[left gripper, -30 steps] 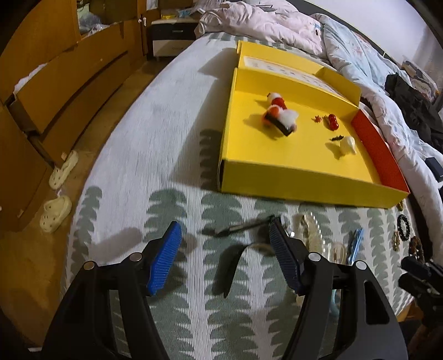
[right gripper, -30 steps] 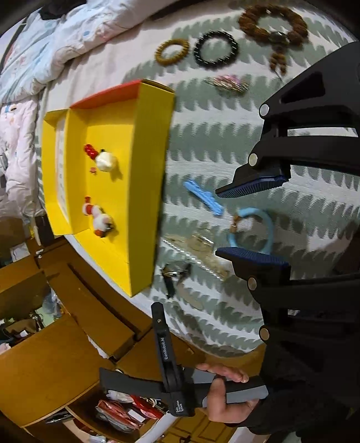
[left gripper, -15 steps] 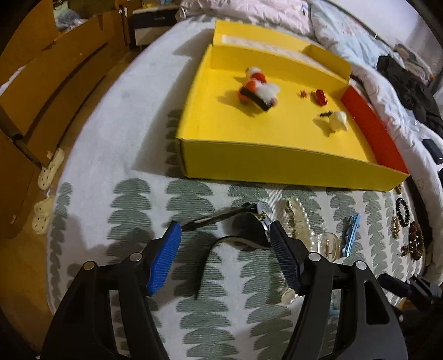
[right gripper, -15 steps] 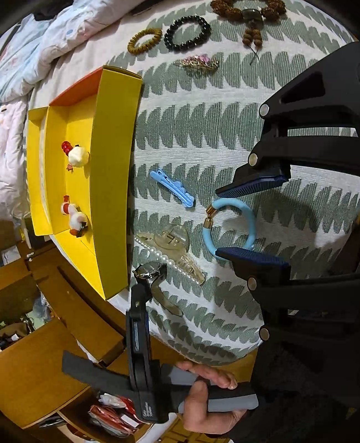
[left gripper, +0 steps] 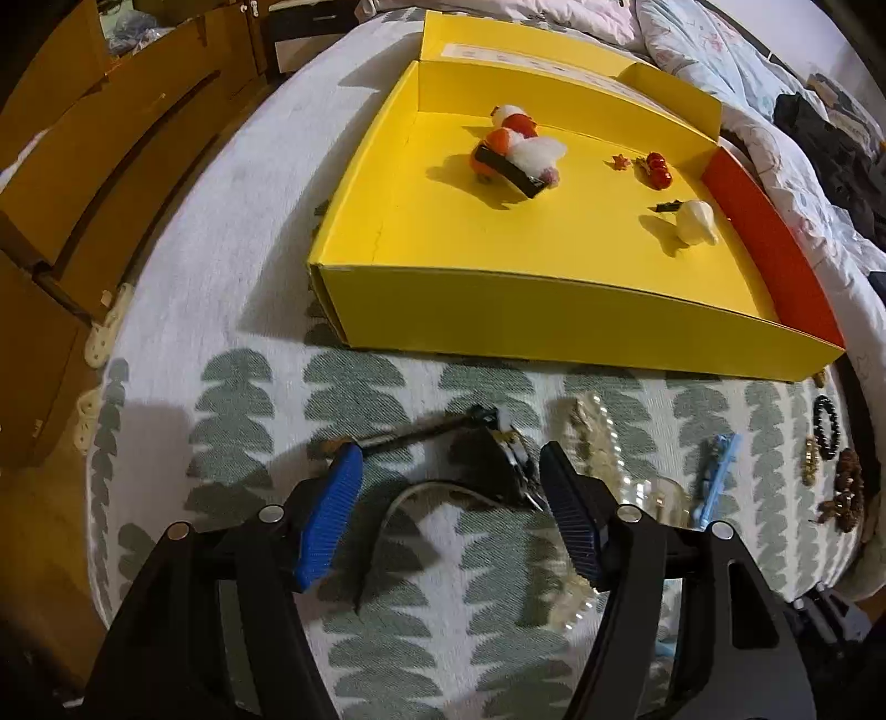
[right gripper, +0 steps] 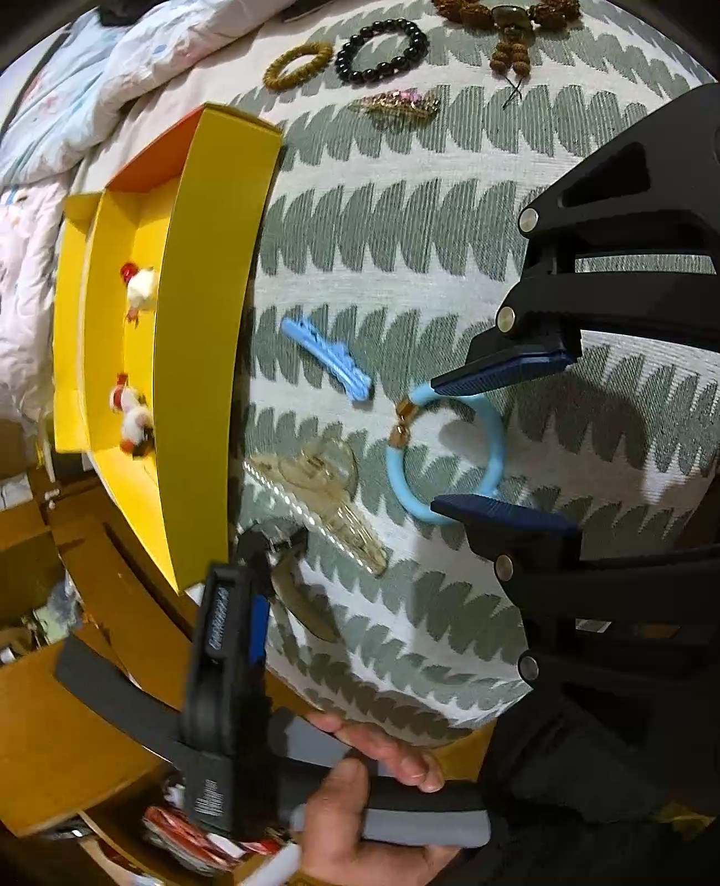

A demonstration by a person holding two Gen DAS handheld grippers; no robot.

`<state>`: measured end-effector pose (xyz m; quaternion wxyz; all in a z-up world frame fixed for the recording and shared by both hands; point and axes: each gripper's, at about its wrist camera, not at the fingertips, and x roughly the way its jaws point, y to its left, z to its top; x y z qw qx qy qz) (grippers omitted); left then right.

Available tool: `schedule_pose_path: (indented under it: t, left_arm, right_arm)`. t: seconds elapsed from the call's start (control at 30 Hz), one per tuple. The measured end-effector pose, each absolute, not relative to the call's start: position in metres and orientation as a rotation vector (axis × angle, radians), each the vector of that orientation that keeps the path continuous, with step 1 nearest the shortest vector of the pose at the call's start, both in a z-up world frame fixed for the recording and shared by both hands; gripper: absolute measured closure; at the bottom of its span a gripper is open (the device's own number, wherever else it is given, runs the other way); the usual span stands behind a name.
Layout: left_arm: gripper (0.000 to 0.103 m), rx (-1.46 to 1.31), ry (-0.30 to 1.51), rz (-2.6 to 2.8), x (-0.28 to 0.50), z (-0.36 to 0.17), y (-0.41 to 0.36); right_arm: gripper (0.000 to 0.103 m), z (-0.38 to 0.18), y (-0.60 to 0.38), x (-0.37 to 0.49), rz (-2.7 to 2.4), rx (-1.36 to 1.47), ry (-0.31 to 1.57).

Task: Organize jewelry
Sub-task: 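Move the left gripper to the black watch while the right gripper approaches the light-blue bangle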

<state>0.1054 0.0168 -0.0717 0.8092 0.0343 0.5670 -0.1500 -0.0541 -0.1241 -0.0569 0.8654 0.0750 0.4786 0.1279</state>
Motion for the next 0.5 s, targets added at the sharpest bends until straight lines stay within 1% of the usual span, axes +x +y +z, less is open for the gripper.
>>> schedule_pose_path:
  t: [0.23,0.5]
  left_arm:
    - [0.037,0.077,1.209,-0.334,0.105,-0.070,0.008]
    - [0.037,0.115,1.259,-0.322,0.114,-0.086,0.000]
  right_arm:
    - [0.062,-0.051,-0.105,-0.058,0.339,0.107,0.976]
    - [0.062,-0.066,-0.084,-0.046,0.351,0.044,1.035]
